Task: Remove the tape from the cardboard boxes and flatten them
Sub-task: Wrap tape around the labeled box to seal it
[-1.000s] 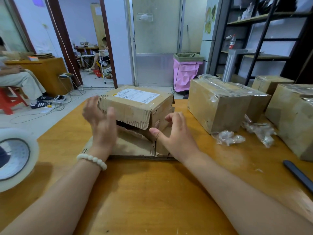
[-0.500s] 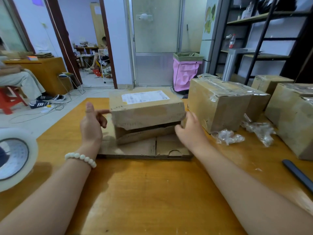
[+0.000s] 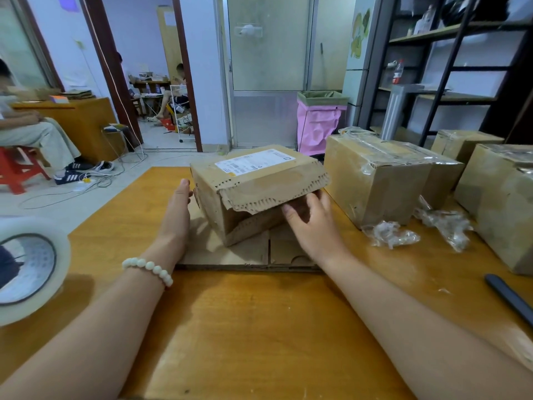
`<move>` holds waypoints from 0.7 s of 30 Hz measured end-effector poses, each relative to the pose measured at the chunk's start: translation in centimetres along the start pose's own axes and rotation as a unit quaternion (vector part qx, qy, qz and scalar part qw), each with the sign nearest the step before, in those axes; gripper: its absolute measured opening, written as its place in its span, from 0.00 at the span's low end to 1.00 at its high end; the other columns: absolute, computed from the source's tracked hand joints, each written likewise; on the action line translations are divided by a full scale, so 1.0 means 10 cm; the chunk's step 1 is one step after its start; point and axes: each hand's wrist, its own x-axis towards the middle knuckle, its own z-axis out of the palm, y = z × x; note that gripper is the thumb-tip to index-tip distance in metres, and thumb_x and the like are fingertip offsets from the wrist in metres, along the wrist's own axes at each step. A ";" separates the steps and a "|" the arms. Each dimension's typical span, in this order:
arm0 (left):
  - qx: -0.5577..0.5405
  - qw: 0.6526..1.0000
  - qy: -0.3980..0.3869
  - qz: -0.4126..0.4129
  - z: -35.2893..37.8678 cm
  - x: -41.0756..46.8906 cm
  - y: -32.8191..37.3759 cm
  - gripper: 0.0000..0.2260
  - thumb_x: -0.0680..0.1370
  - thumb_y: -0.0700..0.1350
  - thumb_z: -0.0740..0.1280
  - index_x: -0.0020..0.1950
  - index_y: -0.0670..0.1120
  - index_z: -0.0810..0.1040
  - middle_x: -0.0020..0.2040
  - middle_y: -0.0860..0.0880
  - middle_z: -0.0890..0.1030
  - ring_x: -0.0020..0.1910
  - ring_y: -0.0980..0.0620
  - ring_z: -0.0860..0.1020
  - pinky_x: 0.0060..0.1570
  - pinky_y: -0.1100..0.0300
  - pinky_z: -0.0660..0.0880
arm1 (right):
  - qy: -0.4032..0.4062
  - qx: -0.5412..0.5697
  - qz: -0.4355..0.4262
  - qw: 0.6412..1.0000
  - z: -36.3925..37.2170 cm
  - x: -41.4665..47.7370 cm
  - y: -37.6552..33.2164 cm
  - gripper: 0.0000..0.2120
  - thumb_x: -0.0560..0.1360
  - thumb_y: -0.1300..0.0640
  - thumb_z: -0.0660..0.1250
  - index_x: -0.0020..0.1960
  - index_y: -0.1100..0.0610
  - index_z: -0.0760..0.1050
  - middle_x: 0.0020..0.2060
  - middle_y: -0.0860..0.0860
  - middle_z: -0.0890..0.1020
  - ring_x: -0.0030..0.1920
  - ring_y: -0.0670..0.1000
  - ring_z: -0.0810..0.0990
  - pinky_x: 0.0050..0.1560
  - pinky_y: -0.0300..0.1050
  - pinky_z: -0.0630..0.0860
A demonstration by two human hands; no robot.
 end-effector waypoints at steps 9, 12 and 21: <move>-0.034 0.999 -0.038 -0.009 0.11 -0.09 0.07 0.17 0.83 0.60 0.46 0.64 0.57 0.69 0.55 0.57 0.74 0.57 0.59 0.69 0.60 0.64 0.61 | -0.157 -0.150 -0.088 0.972 0.23 -0.17 -0.12 0.30 0.76 0.39 0.61 0.73 0.51 0.61 0.73 0.49 0.61 0.75 0.54 0.46 0.75 0.54 0.47; -0.036 0.999 -0.006 -0.018 0.04 -0.06 0.06 0.26 0.80 0.66 0.47 0.61 0.52 0.76 0.57 0.53 0.78 0.62 0.53 0.72 0.67 0.56 0.64 | -0.111 -0.135 -0.080 0.981 0.17 -0.08 -0.05 0.41 0.69 0.29 0.61 0.74 0.50 0.61 0.73 0.49 0.60 0.74 0.51 0.47 0.75 0.52 0.47; 0.106 0.993 -0.022 0.037 0.11 -0.15 0.03 0.30 0.81 0.65 0.41 0.48 0.52 0.79 0.41 0.46 0.77 0.40 0.49 0.74 0.51 0.49 0.72 | -0.076 -0.069 -0.042 0.994 0.02 0.03 0.03 0.20 0.78 0.46 0.62 0.67 0.52 0.72 0.70 0.48 0.68 0.74 0.48 0.50 0.74 0.53 0.51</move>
